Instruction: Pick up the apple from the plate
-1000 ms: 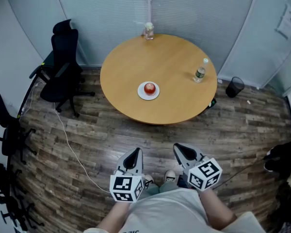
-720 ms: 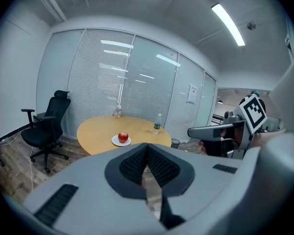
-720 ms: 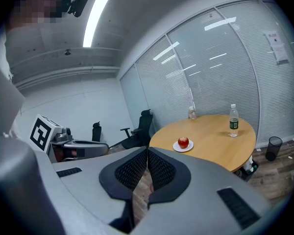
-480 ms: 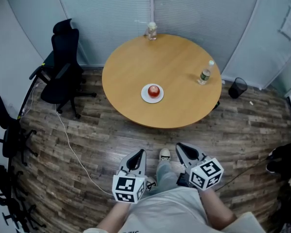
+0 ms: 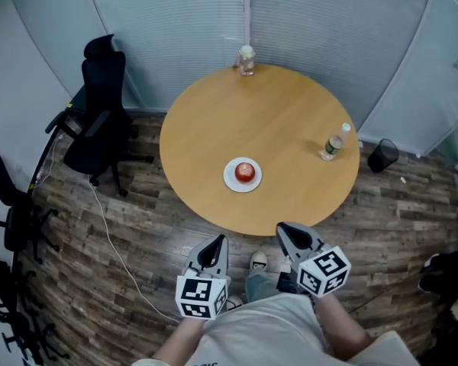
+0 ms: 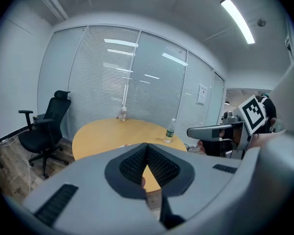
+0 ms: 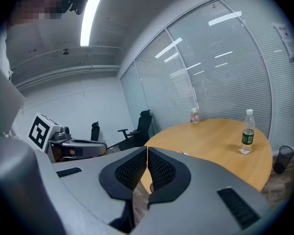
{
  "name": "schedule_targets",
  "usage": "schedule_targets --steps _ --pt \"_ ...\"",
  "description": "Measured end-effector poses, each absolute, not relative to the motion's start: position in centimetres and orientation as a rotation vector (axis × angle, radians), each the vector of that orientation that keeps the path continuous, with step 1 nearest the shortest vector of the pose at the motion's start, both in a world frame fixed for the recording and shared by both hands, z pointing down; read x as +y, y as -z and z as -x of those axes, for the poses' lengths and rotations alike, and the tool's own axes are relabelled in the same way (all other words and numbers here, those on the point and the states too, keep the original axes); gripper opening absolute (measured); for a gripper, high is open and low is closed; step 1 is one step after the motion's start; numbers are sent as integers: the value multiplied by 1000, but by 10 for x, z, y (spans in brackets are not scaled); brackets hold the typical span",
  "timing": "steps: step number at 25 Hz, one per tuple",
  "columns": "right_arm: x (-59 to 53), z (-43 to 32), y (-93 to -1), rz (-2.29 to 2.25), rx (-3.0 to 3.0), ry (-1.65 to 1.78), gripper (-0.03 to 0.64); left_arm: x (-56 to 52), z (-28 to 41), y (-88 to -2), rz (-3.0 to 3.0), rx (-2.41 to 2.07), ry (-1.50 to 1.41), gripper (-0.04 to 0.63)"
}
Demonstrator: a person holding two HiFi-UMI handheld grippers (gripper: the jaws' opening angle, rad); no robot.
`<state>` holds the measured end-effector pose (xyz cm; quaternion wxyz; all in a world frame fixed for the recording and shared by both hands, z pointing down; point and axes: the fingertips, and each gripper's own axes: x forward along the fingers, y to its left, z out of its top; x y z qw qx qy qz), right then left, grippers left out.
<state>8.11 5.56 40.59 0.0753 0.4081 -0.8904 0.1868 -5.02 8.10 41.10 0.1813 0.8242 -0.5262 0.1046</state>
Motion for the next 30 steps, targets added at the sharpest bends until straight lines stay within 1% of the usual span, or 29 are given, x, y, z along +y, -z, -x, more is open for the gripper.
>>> schedule_targets --steps 11,18,26,30 --pt "-25 -93 -411 -1114 -2689 -561 31 -1 36 -409 -2276 -1568 -281 3" --pt "-42 -94 -413 -1055 -2701 -556 32 -21 34 -403 -2259 -1635 -262 3" --pt "-50 -93 -413 -1097 -2685 -547 32 -30 36 -403 -2246 -1594 -224 3" --pt "-57 -90 -416 -1121 -2666 -565 32 -40 41 -408 -2255 -1574 -259 3"
